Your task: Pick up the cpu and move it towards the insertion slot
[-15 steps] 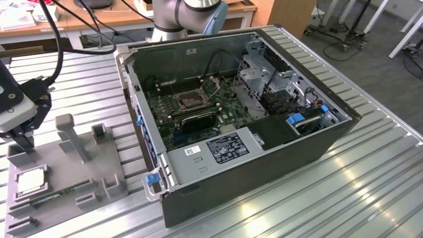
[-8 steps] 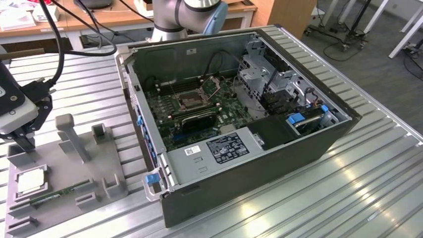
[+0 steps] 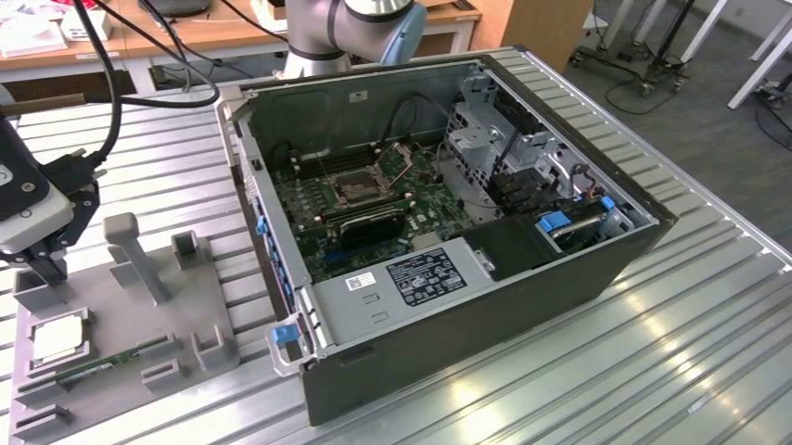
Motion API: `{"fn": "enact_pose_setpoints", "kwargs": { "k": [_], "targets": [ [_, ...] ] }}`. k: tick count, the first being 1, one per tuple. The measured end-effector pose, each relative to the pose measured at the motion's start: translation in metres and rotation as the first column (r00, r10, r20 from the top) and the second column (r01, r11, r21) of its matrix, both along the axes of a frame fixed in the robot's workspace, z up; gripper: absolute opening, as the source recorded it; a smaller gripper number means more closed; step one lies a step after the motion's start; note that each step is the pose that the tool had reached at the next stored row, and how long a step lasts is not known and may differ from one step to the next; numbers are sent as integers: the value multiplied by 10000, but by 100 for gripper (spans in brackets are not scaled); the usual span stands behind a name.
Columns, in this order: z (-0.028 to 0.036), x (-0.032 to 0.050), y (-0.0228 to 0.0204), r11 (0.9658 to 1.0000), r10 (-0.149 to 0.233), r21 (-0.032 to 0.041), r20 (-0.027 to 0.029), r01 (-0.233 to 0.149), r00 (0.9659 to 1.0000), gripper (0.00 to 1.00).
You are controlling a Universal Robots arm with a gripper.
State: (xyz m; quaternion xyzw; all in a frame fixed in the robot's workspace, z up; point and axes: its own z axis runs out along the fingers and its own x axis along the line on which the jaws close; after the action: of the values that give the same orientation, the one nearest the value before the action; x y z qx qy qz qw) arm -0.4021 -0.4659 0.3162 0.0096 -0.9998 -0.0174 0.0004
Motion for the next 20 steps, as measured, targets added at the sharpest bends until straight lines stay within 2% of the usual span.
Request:
{"fn": "enact_pose_setpoints", "kwargs": {
  "k": [20],
  "targets": [
    [1, -93, 0, 10000, 0, -1, -2, 0, 10000, 11]
  ]
}}
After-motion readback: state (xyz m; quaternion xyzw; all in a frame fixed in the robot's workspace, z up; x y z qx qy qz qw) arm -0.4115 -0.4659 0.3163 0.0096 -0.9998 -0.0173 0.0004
